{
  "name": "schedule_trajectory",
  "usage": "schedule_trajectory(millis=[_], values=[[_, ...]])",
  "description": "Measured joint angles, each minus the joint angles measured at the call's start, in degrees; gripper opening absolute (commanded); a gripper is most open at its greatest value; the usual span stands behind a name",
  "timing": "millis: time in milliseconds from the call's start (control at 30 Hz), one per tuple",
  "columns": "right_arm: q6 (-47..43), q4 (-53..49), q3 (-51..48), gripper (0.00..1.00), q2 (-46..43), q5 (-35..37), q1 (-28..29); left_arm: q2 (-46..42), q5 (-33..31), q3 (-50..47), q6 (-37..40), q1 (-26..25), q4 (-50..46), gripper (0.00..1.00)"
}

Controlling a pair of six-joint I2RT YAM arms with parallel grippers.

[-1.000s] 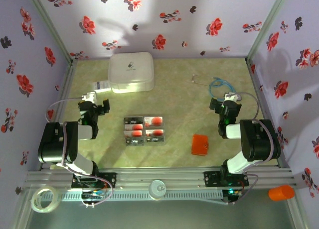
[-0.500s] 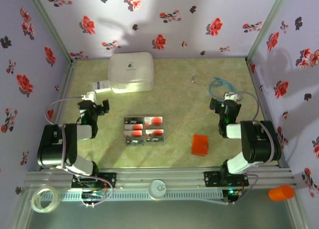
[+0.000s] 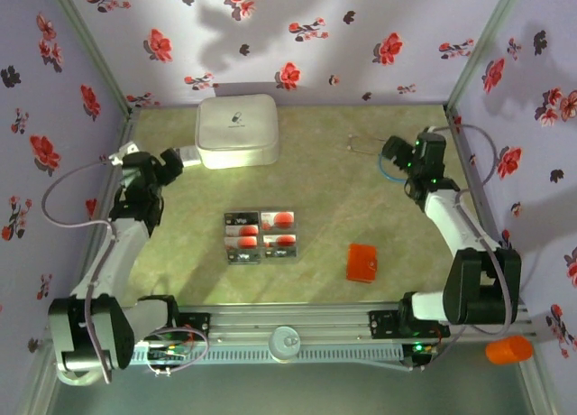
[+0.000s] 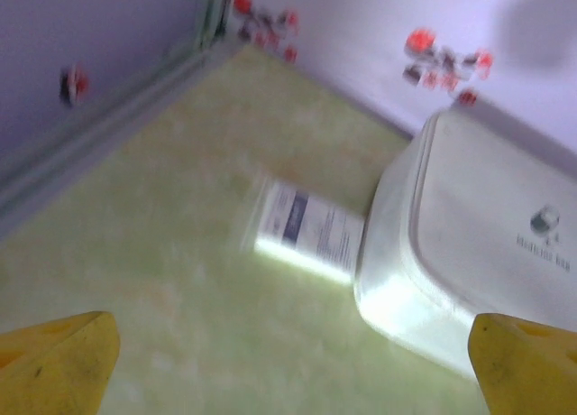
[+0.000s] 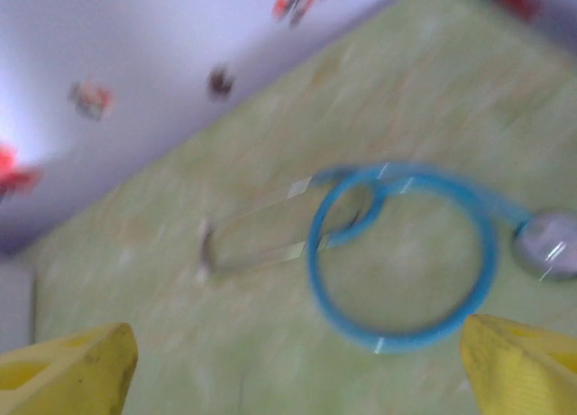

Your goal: Put the credit cards into the card holder

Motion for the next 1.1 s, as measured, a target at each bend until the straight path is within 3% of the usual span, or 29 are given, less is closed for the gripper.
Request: schedule_trajectory(millis=[100,300,433,567,767,1100], values=[[-0.35,-5.97,-4.85,0.9,-4.66,-3.48,8.24,-4.22,-0.68,-1.44,-6.54,-3.43,-9.55,1.0],[-1.57,-12.55,-7.72,0.92,-11.67,-0.31,33.31,-11.43,-1.97,-8.41,-14.38,-8.17,-22.03,1.0],[-1.14,-14.12,-8.44,0.93,-8.57,5.03,47.19,-11.41,-3.1,-10.82,-16.26,-12.5,-26.25,1.0],[-1.2,-15.93,-7.48,0.94,-0.74,10.91,57.27,-8.02,-4.28,-11.98,-17.55,-16.15,-26.58,1.0],[-2.08,-19.98,-4.46,0.96,5.68,18.49,66.51,-2.69,-6.51,-12.04,-17.77,-20.39,-26.29,1.0],[-2.69,-20.92,-3.37,0.97,10.38,23.26,68.15,-0.76,-8.41,-12.04,-17.75,-22.43,-25.16,1.0]])
